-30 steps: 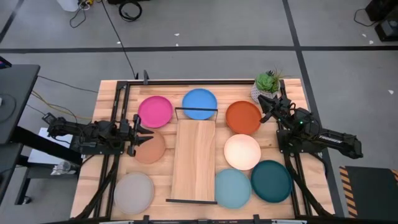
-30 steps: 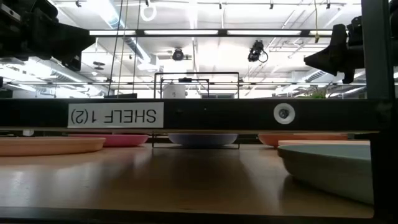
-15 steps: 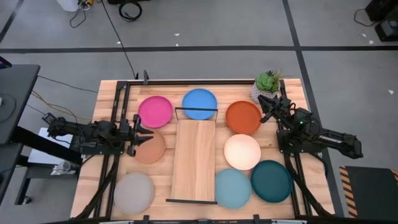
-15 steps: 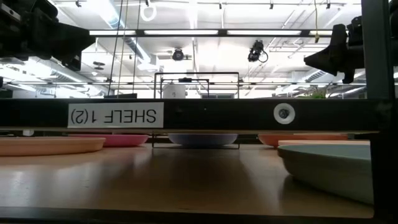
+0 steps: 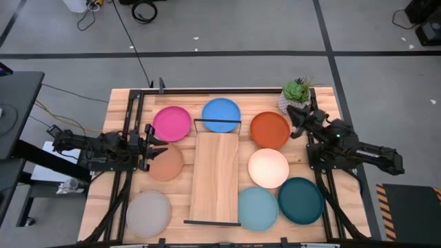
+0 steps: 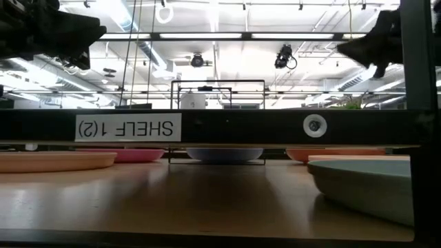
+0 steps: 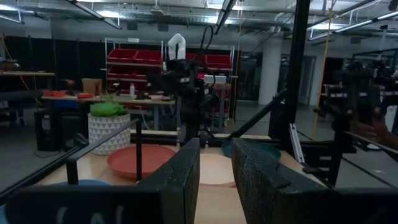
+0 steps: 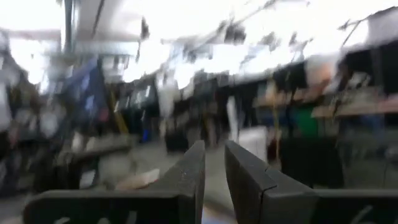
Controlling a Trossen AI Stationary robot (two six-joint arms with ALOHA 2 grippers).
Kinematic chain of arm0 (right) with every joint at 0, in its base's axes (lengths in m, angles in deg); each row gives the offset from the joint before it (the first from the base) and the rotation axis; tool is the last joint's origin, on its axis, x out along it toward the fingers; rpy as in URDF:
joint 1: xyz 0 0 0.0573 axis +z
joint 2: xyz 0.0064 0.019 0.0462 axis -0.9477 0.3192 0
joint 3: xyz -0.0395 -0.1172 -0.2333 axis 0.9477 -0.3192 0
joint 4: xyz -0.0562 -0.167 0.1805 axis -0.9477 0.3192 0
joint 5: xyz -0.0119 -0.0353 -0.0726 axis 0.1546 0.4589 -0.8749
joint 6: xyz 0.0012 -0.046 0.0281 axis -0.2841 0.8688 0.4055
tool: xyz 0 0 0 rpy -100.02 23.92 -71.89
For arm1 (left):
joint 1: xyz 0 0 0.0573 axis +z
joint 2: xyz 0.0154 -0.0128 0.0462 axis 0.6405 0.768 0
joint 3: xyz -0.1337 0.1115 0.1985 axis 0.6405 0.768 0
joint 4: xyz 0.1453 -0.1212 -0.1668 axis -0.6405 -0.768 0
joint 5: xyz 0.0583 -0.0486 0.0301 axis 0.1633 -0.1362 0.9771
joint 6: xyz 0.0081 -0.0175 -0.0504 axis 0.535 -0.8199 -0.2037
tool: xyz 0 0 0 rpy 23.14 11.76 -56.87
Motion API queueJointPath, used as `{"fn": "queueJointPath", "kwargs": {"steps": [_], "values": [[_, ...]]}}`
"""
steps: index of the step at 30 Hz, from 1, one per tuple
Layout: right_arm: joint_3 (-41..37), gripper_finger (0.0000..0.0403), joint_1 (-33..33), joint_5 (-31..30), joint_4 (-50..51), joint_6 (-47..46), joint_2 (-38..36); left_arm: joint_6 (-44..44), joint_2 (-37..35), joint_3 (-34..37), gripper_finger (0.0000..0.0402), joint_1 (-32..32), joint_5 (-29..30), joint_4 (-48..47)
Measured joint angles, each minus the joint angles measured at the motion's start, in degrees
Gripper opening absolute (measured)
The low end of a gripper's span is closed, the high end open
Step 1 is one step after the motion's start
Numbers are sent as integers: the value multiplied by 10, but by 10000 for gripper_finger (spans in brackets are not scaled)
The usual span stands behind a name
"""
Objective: Place and stack plates onto a shelf
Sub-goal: Put the orange plate on the shelf
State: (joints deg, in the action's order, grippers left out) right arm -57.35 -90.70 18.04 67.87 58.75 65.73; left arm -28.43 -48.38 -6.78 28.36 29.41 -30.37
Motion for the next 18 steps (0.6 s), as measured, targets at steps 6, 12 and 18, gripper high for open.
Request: {"fn": "queueJointPath", "kwargs": {"steps": [6,12,18], "values": [[25,68,1,3,89,-60,107,0,0,0,98,0,1,0],[55,68,9,17,90,-64,224,0,0,0,98,0,18,-9],[106,68,18,28,137,-57,334,0,0,0,98,0,74,-22]]}}
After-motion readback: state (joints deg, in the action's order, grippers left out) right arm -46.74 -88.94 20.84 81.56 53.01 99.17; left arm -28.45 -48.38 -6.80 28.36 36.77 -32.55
